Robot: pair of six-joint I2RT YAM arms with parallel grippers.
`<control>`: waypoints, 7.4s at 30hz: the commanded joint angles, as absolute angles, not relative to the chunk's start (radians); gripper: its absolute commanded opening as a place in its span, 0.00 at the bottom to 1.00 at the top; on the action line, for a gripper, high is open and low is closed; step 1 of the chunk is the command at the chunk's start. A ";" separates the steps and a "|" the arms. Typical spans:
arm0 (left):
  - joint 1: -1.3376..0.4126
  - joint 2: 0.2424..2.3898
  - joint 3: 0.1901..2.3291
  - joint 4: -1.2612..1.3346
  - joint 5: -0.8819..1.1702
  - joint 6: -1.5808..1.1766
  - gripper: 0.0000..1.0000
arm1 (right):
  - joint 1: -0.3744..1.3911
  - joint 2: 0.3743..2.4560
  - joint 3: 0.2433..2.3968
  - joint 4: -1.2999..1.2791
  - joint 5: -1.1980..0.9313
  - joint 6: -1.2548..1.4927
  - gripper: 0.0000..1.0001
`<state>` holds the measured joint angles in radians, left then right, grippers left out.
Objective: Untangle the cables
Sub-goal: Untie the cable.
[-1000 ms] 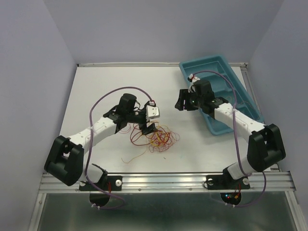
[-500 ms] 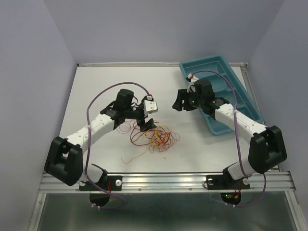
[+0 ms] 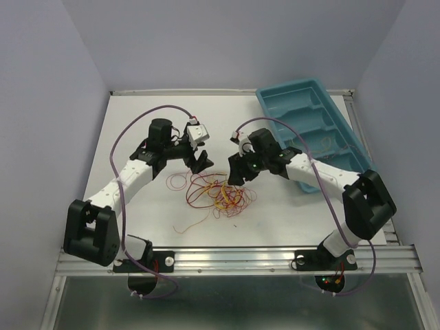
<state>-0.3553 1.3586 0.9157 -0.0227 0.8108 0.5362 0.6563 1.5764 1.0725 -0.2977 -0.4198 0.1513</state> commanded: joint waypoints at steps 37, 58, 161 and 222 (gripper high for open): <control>-0.331 1.207 0.986 0.149 1.233 0.439 0.98 | 0.716 1.014 0.836 0.186 -0.354 0.202 0.01; -0.580 1.258 1.026 0.308 0.798 0.396 0.45 | 0.716 1.005 0.828 0.204 -0.413 0.212 0.01; -0.604 1.043 1.233 0.181 0.538 0.235 0.00 | 0.842 1.225 0.794 0.537 -0.253 0.144 1.00; -0.327 1.674 1.454 0.069 0.779 0.071 0.66 | 0.847 1.201 1.288 0.242 0.241 0.080 0.00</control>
<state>-0.3515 1.6585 1.4002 0.0864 0.7788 0.0418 0.8333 1.1763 1.1309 0.2398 0.1219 0.1371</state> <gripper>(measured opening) 0.625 0.044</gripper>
